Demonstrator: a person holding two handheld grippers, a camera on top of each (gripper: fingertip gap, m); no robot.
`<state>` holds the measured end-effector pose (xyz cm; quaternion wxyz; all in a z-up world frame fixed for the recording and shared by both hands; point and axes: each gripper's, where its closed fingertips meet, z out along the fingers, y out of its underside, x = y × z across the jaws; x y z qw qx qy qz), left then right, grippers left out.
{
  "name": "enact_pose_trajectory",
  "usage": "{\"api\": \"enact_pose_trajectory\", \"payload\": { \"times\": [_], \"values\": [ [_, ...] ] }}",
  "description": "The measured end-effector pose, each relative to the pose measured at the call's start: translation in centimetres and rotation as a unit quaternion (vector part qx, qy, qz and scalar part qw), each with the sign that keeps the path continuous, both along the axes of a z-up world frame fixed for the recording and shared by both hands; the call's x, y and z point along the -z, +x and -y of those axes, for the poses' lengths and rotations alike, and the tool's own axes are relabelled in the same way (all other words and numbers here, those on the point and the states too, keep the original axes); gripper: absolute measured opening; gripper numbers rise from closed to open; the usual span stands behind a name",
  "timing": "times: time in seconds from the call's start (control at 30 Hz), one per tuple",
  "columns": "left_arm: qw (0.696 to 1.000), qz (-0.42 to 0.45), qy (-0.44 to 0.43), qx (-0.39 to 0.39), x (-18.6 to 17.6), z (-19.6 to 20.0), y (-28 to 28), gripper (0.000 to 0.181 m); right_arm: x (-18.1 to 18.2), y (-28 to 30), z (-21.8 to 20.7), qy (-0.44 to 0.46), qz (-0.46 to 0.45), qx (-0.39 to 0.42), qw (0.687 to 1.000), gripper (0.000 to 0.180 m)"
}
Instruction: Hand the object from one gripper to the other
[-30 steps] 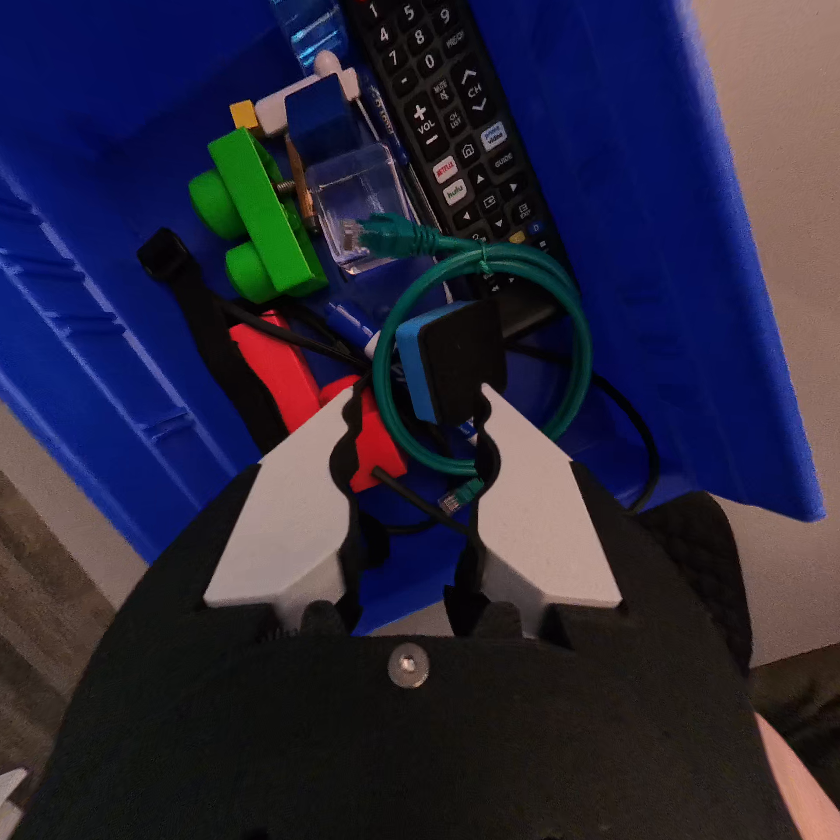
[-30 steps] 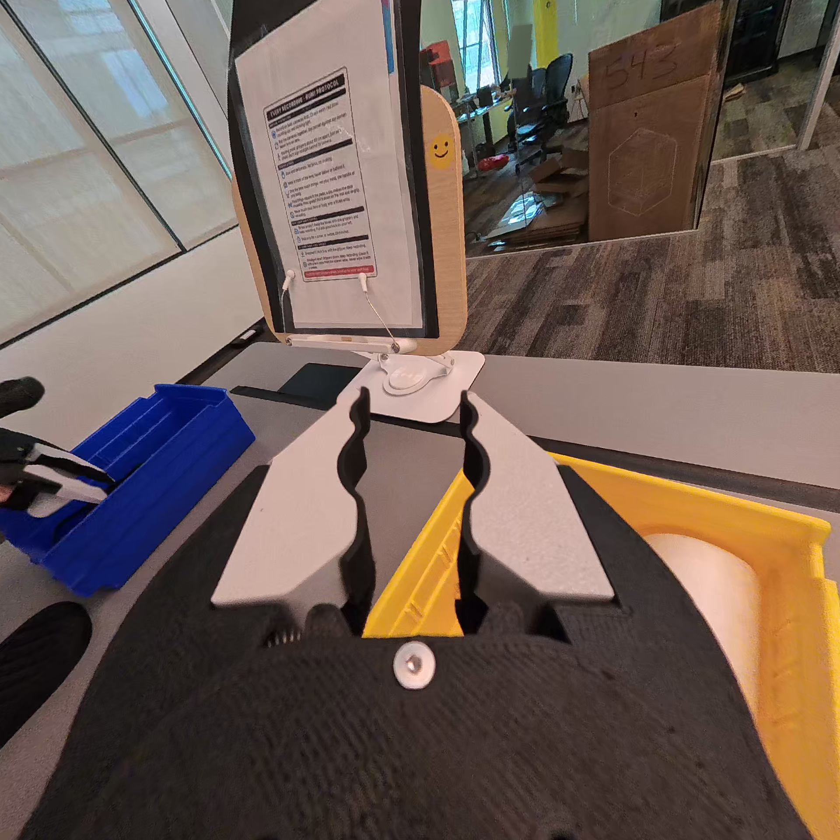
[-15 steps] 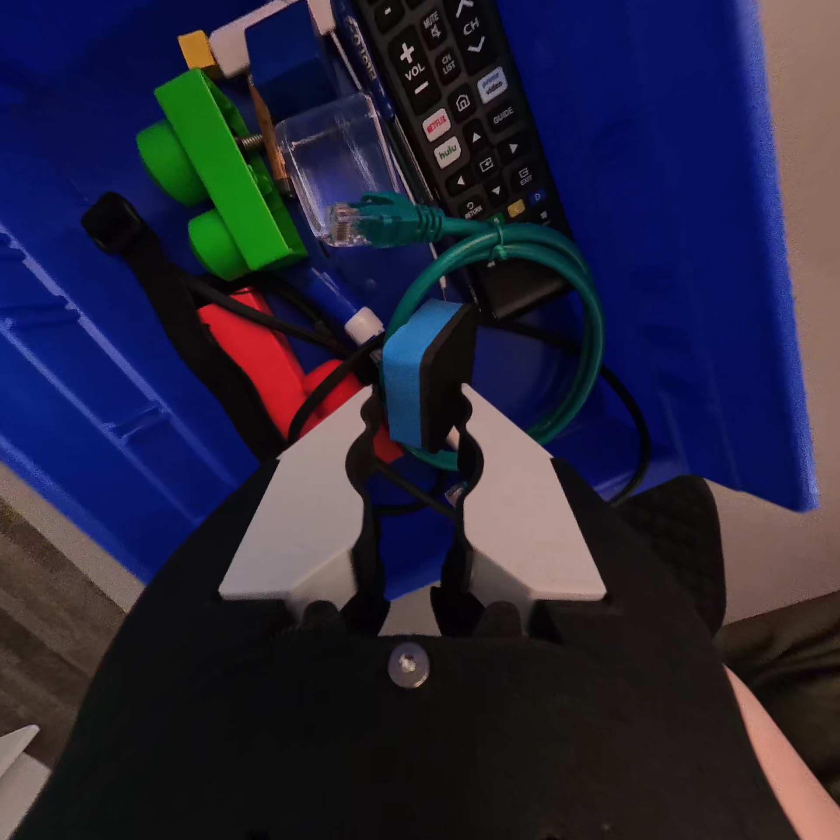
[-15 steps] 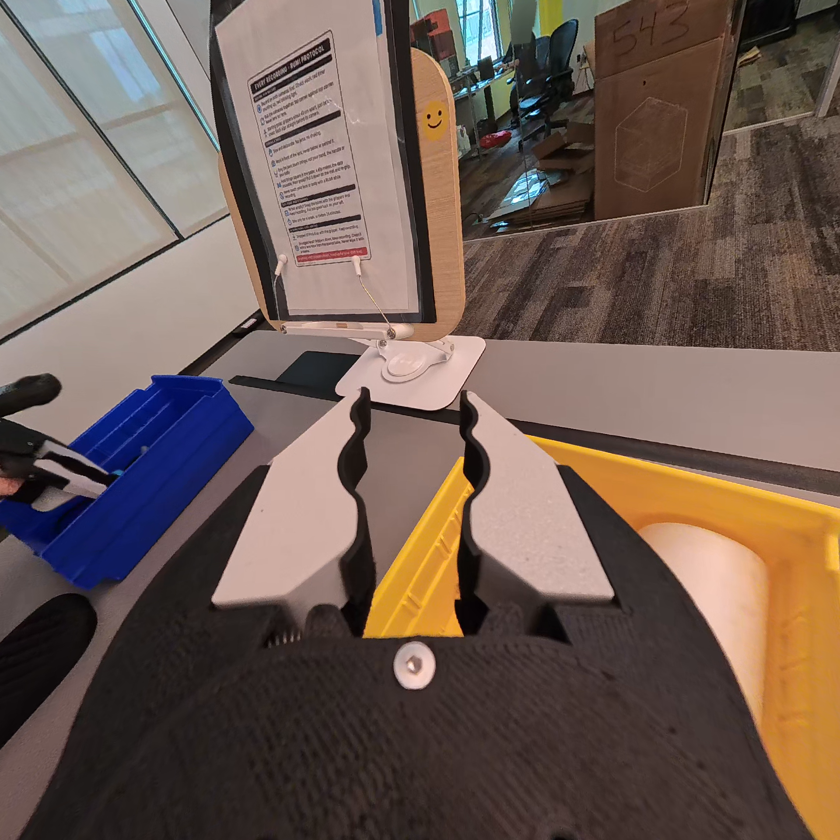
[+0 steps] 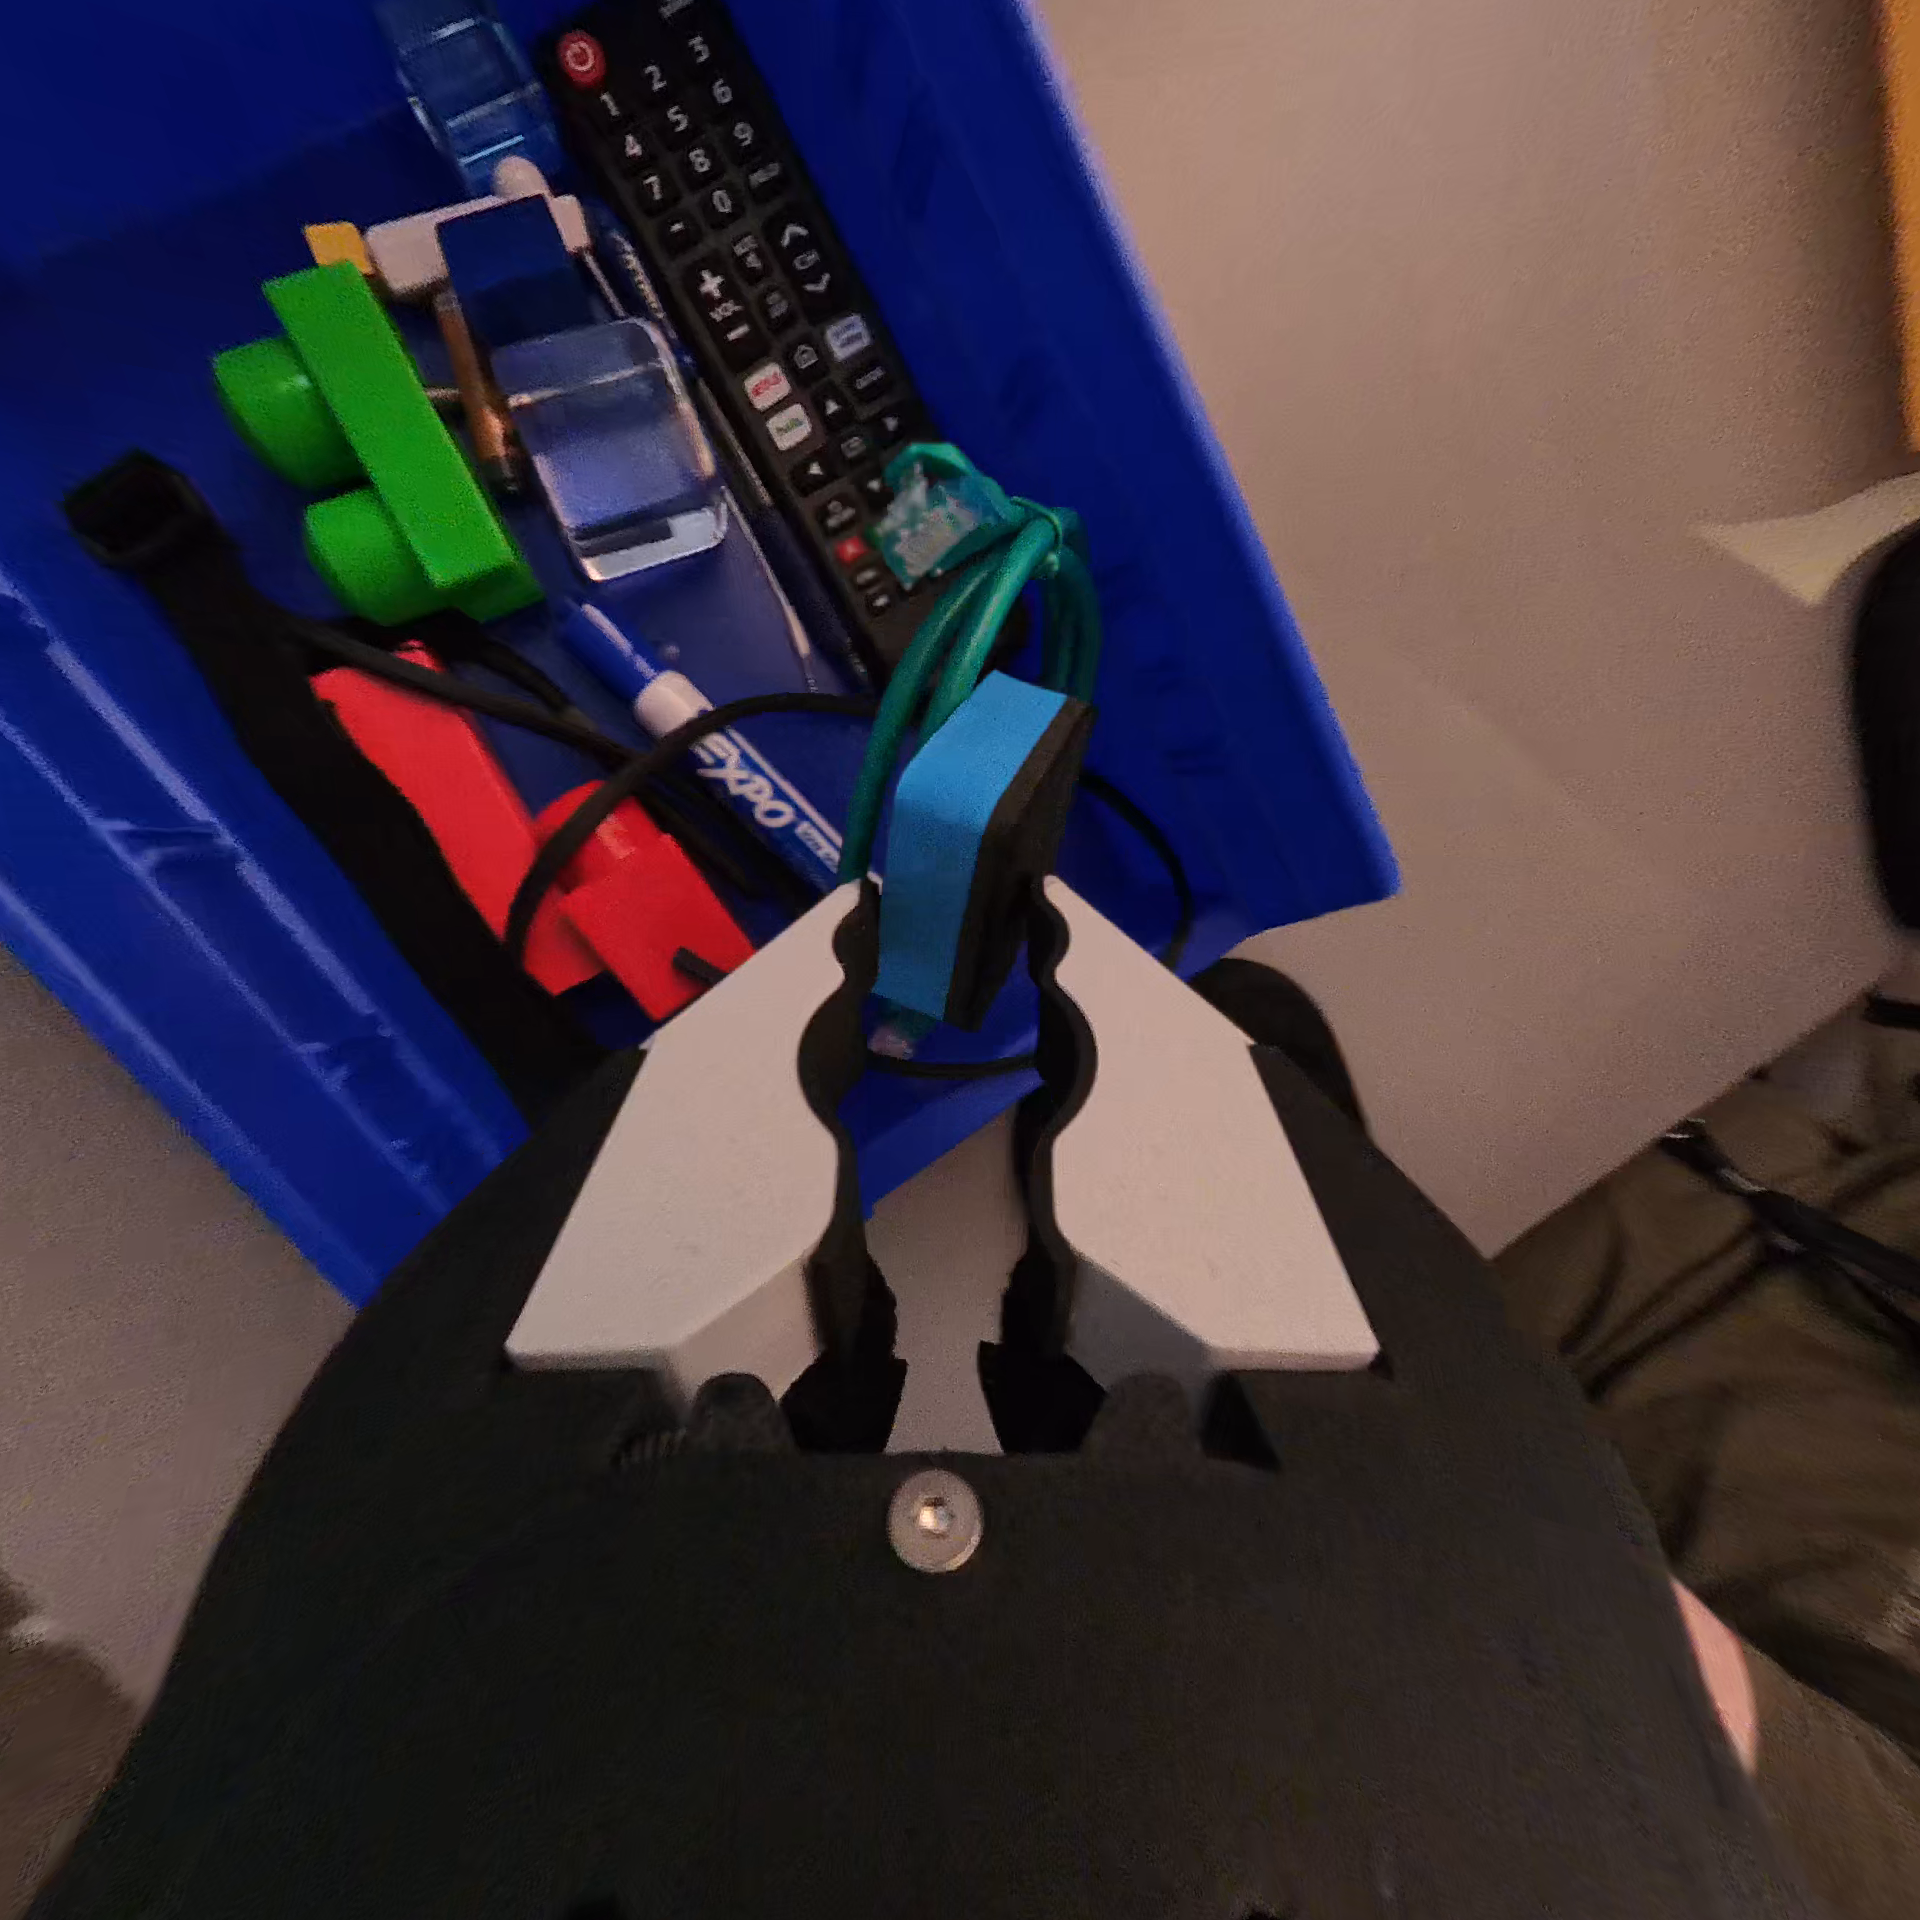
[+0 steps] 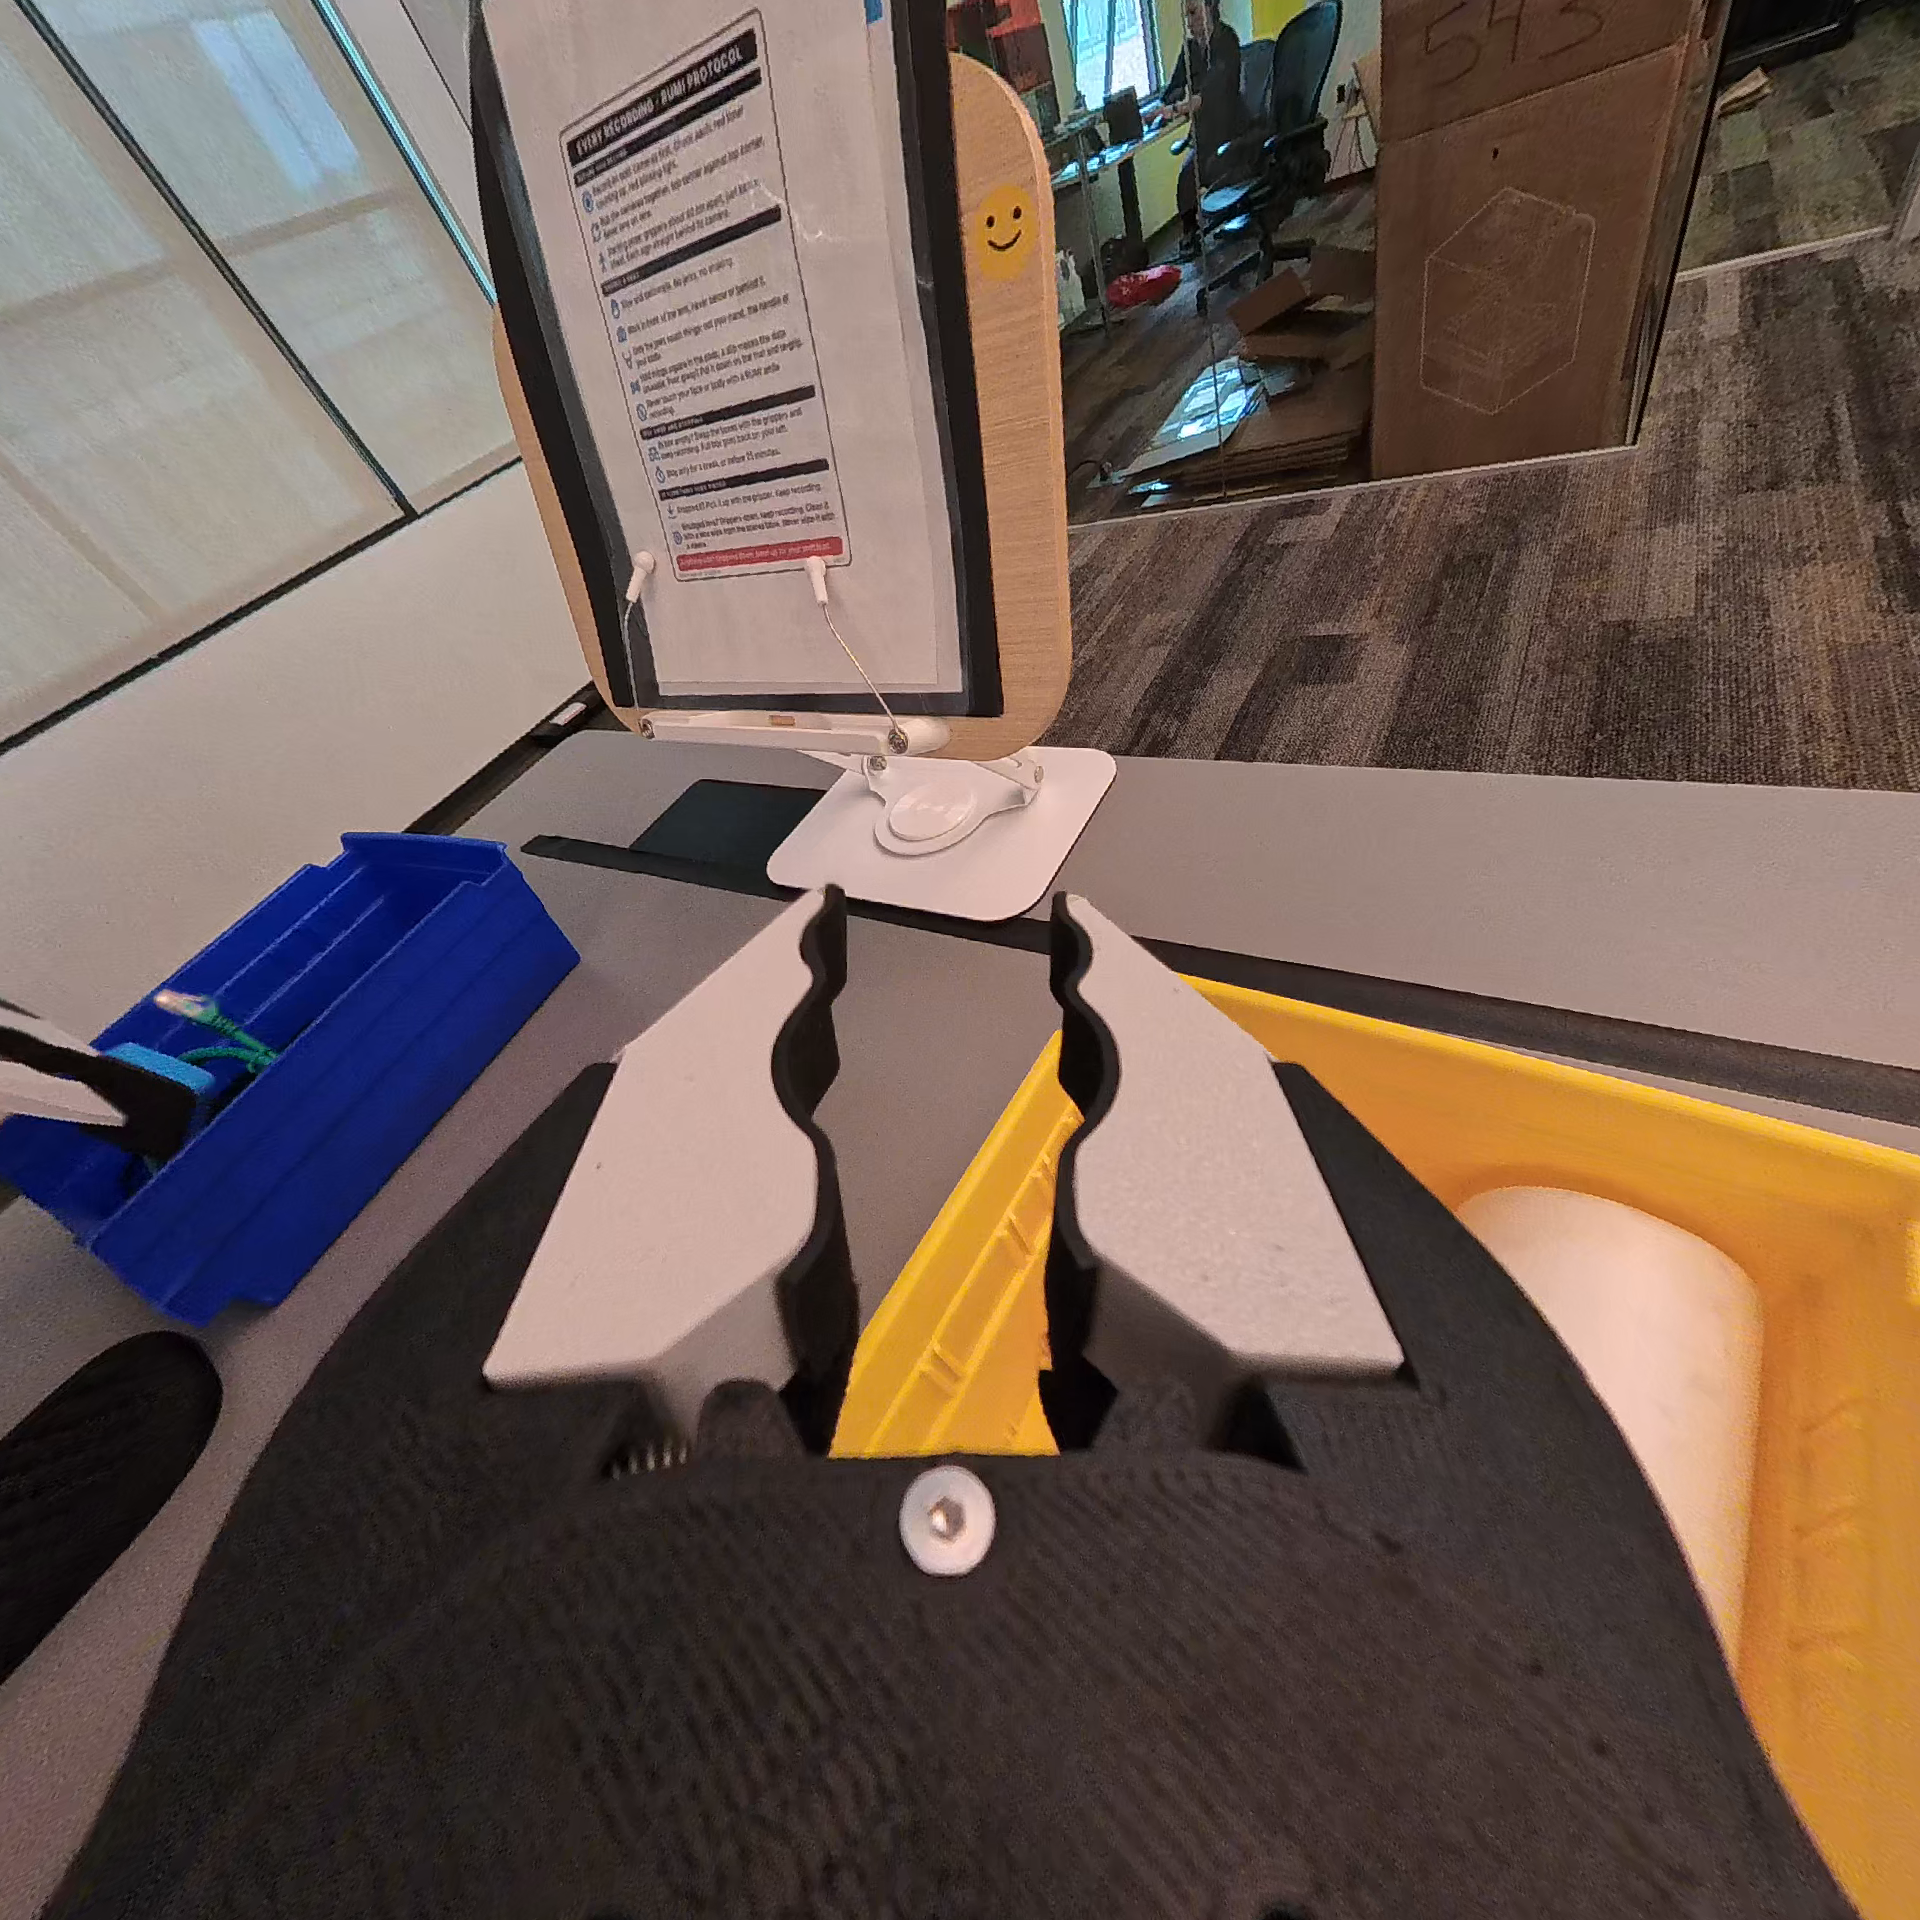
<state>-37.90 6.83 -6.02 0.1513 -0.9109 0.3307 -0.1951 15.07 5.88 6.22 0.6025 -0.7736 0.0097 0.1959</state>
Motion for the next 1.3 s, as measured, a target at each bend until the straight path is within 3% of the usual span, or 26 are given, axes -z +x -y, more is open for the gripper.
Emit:
{"api": "enact_pose_trajectory", "payload": {
  "times": [0.3,0.53,0.7,0.8,0.9,0.97,1.07,1.13,1.2,1.3],
  "values": [
    [0.989,0.109,-0.074,-0.069,-0.7,0.3,-0.8,0.027,0.4,-0.5,-0.3,-0.009,0.016,-0.004,1.0,0.038],
    [0.979,0.135,-0.024,-0.15,-2.3,-2.2,-2.9,0.024,0.6,-1.0,-0.5,-0.014,0.03,-0.009,0.999,0.038],
    [0.969,0.224,0.047,-0.088,-7.0,-2.5,0.2,0.023,-0.5,-2.4,-0.5,0.015,0.049,-0.029,0.998,0.038],
    [0.943,0.319,0.09,-0.005,-11.9,-1.3,4.8,0.024,-2.4,-4.9,-0.3,0.074,0.093,-0.063,0.991,0.042],
    [0.911,0.394,0.094,0.072,-15.4,0.7,9.9,0.023,-5.6,-9.1,0.8,0.2,0.185,-0.101,0.957,0.064],
    [0.895,0.425,0.074,0.117,-16.5,2.2,13.5,0.023,-6.8,-12.8,1.9,0.281,0.289,-0.121,0.907,0.084],
    [0.873,0.455,0.032,0.171,-16.7,4.3,18.7,0.023,-6.2,-18.6,2.8,0.352,0.429,-0.139,0.82,0.088],
    [0.871,0.449,0.002,0.198,-15.6,5.4,21.4,0.023,-3.9,-22.5,3.1,0.357,0.48,-0.193,0.778,0.09],
    [0.878,0.429,-0.016,0.209,-14.3,5.8,22.8,0.023,-2.1,-25.1,3.4,0.354,0.495,-0.238,0.757,0.092],
    [0.883,0.416,-0.029,0.214,-13.2,5.9,23.4,0.023,-1.1,-27.9,4.5,0.36,0.468,-0.291,0.752,0.091]
  ]
}}
